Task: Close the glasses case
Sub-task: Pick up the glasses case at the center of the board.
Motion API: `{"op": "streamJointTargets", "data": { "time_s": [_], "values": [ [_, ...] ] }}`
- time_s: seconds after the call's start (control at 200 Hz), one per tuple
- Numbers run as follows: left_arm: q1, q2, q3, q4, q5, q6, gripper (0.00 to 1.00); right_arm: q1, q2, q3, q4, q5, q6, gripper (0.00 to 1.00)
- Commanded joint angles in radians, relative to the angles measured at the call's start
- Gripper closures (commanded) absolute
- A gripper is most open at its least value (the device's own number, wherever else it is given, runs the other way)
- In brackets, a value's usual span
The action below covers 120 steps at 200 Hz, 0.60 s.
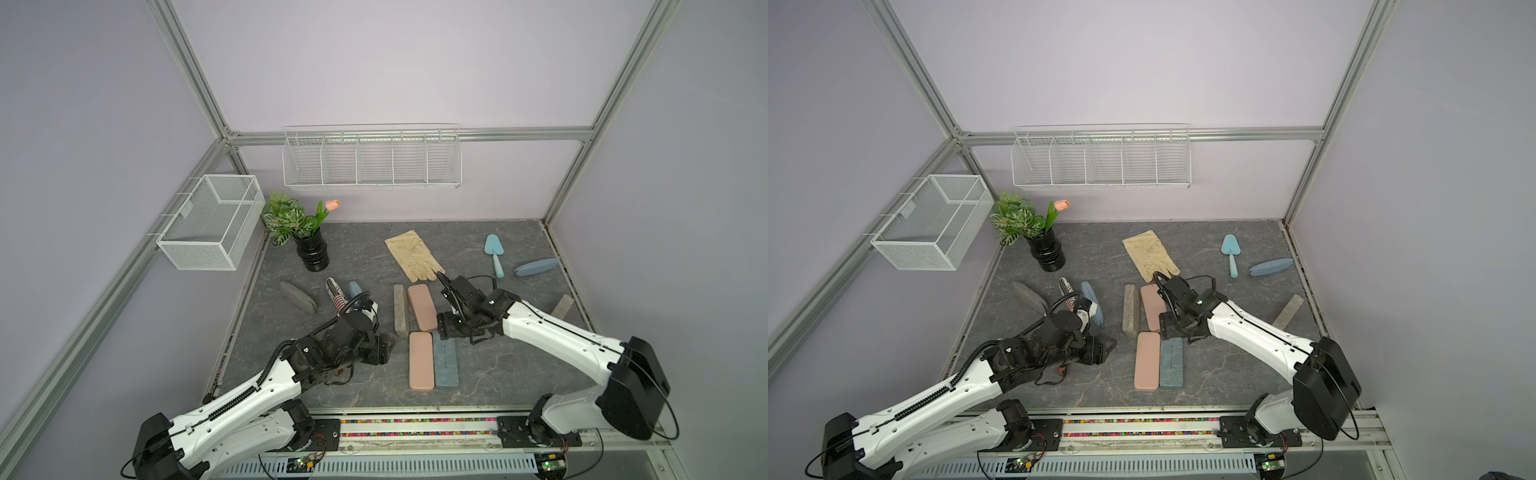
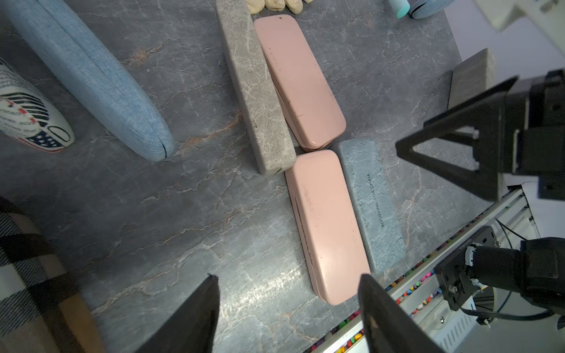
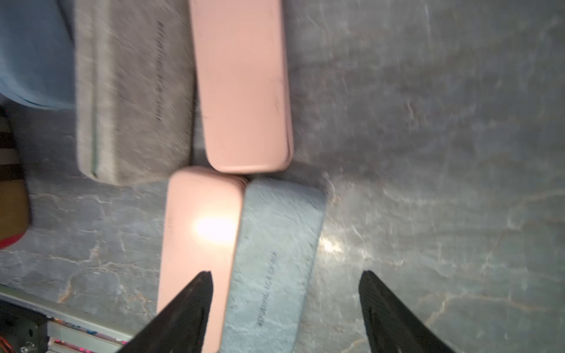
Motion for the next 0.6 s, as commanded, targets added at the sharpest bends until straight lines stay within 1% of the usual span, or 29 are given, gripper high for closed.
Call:
{"op": "streamJointTargets", "data": {
  "time_s": [0.0,0.125,0.245,0.4,0.595],
  "values": [
    [-0.002,-0.021,-0.002,-0.017,-0.025,0.009,0.28,-0.007,0.149,0.099,-0.031,-0.025,-0.111,0.12],
    [-0.002,-0.032,-0.005,-0.017,-0.03,0.007,0.27,-0.014,0.308,0.231,-0.043,-0.052,-0.15,0.09],
    [-0.002,-0.037,-0.005,-0.02,-0.031,0.007,0.27,-0.015,0.435,0.344,-0.085,-0.039,-0.171,0.06],
    [-0.002,-0.035,-0.008,-0.018,-0.037,0.001,0.27,-0.026,0.519,0.429,-0.102,-0.021,-0.185,0.04],
    [-0.002,-0.025,-0.008,-0.017,-0.042,-0.001,0.27,-0.046,0.596,0.489,-0.121,-0.04,-0.207,0.05]
  ]
}}
